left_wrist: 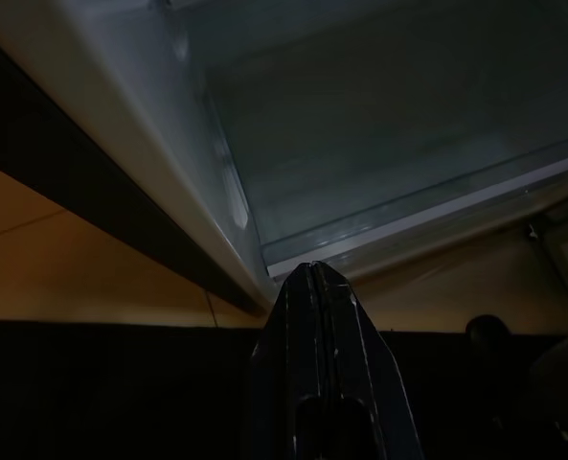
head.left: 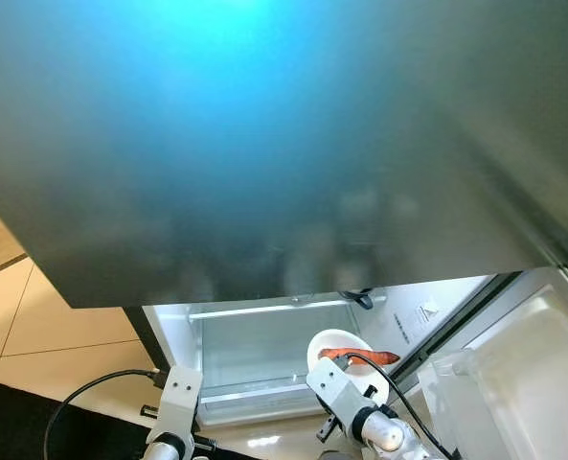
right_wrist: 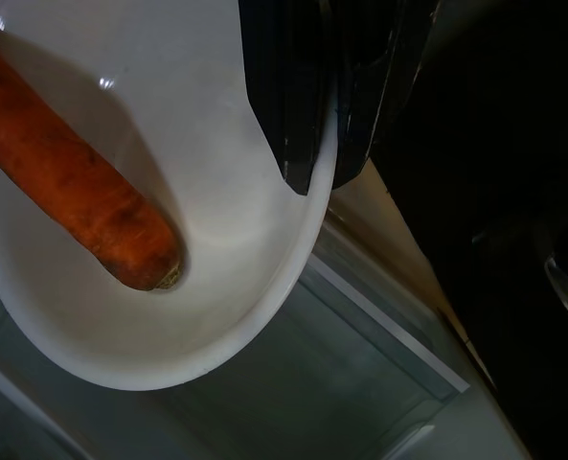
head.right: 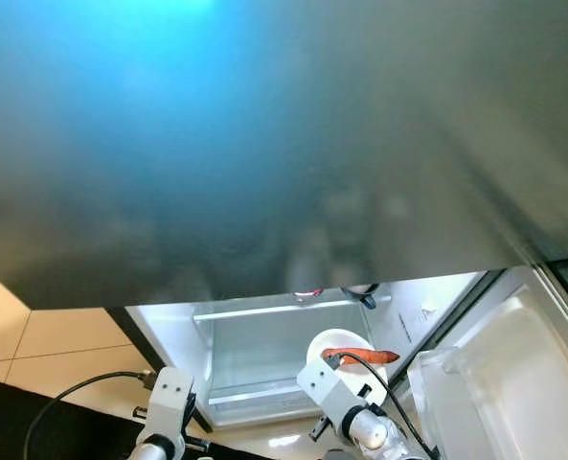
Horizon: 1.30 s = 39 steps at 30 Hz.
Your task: Restocking fridge
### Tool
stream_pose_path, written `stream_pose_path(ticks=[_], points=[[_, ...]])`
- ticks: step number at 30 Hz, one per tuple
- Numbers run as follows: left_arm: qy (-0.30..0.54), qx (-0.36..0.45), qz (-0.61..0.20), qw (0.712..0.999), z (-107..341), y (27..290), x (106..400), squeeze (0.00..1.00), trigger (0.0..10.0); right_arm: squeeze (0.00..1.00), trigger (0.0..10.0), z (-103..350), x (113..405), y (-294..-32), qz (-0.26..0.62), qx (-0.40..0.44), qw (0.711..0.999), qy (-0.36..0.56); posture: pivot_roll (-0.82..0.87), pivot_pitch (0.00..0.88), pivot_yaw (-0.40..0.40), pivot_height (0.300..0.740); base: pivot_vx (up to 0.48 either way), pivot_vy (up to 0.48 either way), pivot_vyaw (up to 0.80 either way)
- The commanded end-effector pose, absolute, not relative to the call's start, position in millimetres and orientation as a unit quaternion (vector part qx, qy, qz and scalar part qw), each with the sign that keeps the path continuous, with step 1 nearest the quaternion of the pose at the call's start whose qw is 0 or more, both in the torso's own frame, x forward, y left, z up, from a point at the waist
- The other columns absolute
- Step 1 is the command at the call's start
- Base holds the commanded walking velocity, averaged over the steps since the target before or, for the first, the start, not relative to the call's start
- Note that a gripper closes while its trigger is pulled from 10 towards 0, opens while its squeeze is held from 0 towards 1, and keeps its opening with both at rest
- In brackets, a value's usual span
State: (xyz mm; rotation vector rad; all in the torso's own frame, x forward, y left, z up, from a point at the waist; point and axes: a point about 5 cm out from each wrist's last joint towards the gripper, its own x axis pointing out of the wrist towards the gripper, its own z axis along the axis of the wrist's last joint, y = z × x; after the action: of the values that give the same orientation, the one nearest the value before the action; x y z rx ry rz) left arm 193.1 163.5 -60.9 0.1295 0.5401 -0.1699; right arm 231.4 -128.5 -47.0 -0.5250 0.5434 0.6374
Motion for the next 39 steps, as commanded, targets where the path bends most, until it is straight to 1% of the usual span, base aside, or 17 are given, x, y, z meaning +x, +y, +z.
stream_pose_path(ticks=[1,7,9,10,12,13,16,22,25,27,29,30,31,32,35,36,39], points=[[0.269,0.071,-0.09,0.956,-62.6,166.2,188.1,0.0,10.0,0.0,10.0,-43.1,235.0,-125.4,0.317,-0.258,0.879,0.245,-0.1,0.113,-0.039,0.666,0.0,0.0,0.0],[0.258,0.079,-0.105,0.957,-60.2,163.4,190.0,0.0,10.0,0.0,10.0,-38.5,238.9,-119.3,0.336,-0.274,0.873,0.222,-0.1,0.11,-0.04,0.666,0.0,0.0,0.0],[0.251,0.081,-0.107,0.958,-58.7,163.6,191.3,0.0,10.0,0.0,10.0,-36.2,240.2,-114.6,0.355,-0.28,0.866,0.212,-0.1,0.11,-0.041,0.666,0.0,0.0,0.0],[0.249,0.081,-0.107,0.959,-58.2,164.2,191.4,0.0,10.0,0.0,10.0,-33.9,240.9,-110.7,0.373,-0.285,0.86,0.201,-0.09,0.111,-0.042,0.661,0.0,0.0,0.0],[0.247,0.082,-0.106,0.96,-57.9,165.5,190.8,0.0,10.0,0.0,10.0,-29.8,241.4,-101.5,0.421,-0.299,0.836,0.183,-0.1,0.112,-0.042,0.651,0.0,0.0,0.0],[0.247,0.082,-0.106,0.96,-57.9,165.5,190.8,0.0,10.0,0.0,10.0,-29.8,241.4,-101.5,0.421,-0.299,0.836,0.183,-0.1,0.112,-0.042,0.651,0.0,0.0,0.0],[0.246,0.081,-0.105,0.96,-58.1,165.8,189.5,0.0,10.0,0.0,10.0,-28.8,238.9,-95.8,0.473,-0.332,0.798,0.172,-0.1,0.115,-0.042,0.646,0.0,0.0,0.0],[0.242,0.081,-0.106,0.961,-57.5,165.8,188.8,0.0,10.0,0.0,10.0,-18.8,246.2,-91.9,0.492,-0.342,0.788,0.142,-0.1,0.123,-0.049,0.646,0.0,0.0,0.0],[0.233,0.081,-0.106,0.963,-55.6,165.8,189.3,0.0,10.0,0.0,10.0,-5.6,254.8,-90.4,0.512,-0.364,0.772,0.101,-0.1,0.13,-0.052,0.646,0.0,0.0,0.0],[0.233,0.081,-0.106,0.963,-55.6,165.8,189.3,0.0,10.0,0.0,10.0,-5.6,254.8,-90.4,0.512,-0.364,0.772,0.101,-0.1,0.13,-0.052,0.646,0.0,0.0,0.0],[0.227,0.081,-0.107,0.965,-54.2,165.8,190.1,0.0,10.0,0.0,10.0,8.3,263.9,-90.2,0.517,-0.378,0.765,0.066,-0.1,0.13,-0.053,0.646,0.0,0.0,0.0],[0.227,0.081,-0.107,0.965,-54.2,165.8,190.1,0.0,10.0,0.0,10.0,8.3,263.9,-90.2,0.517,-0.378,0.765,0.066,-0.1,0.13,-0.053,0.646,0.0,0.0,0.0],[0.224,0.081,-0.107,0.965,-53.2,165.9,190.8,0.0,10.0,0.0,10.0,20.9,270.5,-88.9,0.526,-0.388,0.756,0.036,-0.11,0.133,-0.051,0.646,0.0,0.0,0.0],[0.224,0.081,-0.107,0.965,-53.2,165.9,190.8,0.0,10.0,0.0,10.0,20.9,270.5,-88.9,0.526,-0.388,0.756,0.036,-0.11,0.133,-0.051,0.646,0.0,0.0,0.0],[0.212,0.083,-0.118,0.967,-49.9,164.4,193.5,0.0,10.0,0.0,10.0,55.6,282.7,-85.6,0.555,-0.412,0.722,-0.033,-0.12,0.137,-0.052,0.646,0.0,0.0,0.0],[0.212,0.083,-0.118,0.967,-49.9,164.4,193.5,0.0,10.0,0.0,10.0,55.6,282.7,-85.6,0.555,-0.412,0.722,-0.033,-0.12,0.137,-0.052,0.646,0.0,0.0,0.0],[0.206,0.084,-0.121,0.967,-48.4,163.6,194.9,0.0,10.0,0.0,10.0,69.3,285.2,-85.0,0.568,-0.418,0.707,-0.055,-0.12,0.14,-0.055,0.646,0.0,0.0,0.0]])
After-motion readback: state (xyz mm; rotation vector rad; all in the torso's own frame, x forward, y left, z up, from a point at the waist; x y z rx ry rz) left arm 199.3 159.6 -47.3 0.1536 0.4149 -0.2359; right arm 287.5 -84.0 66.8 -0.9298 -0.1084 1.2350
